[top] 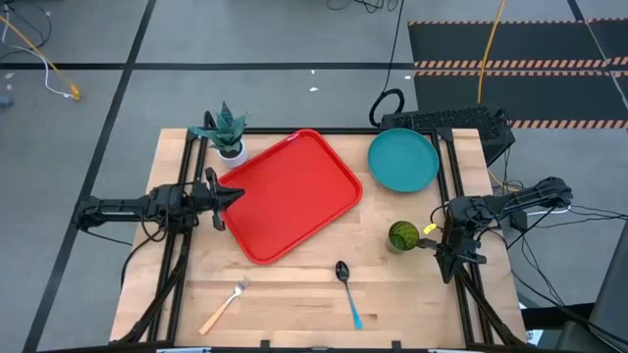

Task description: Pick and place plate/cup/fork/spoon on tray

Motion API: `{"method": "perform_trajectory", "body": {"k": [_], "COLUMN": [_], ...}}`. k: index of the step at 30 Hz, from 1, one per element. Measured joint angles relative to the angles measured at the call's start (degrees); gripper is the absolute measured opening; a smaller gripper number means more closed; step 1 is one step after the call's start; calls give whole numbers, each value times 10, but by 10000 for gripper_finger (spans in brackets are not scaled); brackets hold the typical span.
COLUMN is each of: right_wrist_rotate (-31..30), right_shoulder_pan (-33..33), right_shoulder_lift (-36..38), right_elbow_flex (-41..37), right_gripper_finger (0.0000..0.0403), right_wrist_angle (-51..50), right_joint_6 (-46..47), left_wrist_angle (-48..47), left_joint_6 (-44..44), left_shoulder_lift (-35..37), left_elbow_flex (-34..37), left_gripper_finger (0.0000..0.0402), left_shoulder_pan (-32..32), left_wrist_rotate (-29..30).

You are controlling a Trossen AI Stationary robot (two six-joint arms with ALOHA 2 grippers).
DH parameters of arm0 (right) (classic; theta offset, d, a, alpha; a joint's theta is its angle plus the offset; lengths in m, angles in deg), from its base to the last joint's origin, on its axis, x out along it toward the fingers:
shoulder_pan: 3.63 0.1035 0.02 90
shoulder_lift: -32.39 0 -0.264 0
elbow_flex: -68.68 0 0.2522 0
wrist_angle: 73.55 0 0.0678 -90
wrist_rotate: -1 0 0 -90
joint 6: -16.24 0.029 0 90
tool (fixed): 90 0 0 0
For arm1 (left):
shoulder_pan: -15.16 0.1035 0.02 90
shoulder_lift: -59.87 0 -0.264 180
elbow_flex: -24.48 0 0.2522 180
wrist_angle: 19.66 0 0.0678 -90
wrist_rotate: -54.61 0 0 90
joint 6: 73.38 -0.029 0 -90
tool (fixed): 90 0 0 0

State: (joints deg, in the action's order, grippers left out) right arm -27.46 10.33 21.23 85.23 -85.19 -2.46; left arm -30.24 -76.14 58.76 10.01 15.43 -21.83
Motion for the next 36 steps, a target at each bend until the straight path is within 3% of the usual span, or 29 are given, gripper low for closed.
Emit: {"method": "perform_trajectory", "body": {"k": [26,32,34,36], "right_wrist_rotate": [0,-34,-34,-33], "right_shoulder_pan": [0,-1,-1,-1], "right_shoulder_lift": [0,0,0,0], "right_elbow_flex": [0,0,0,0], "right_gripper_finger": [0,0,0,0], "right_wrist_angle": [0,25,38,60], "right_joint_6": [0,-19,-12,-9], "left_wrist_angle": [0,24,58,120], "left_joint_6": [0,0,29,113], "left_shoulder_lift": [0,0,0,0], "left_elbow_flex": [0,0,0,0], "left_gripper_finger": [28,28,28,28], "left_shoulder_pan": [0,0,1,1], "left_wrist_rotate": [0,4,12,23]}}
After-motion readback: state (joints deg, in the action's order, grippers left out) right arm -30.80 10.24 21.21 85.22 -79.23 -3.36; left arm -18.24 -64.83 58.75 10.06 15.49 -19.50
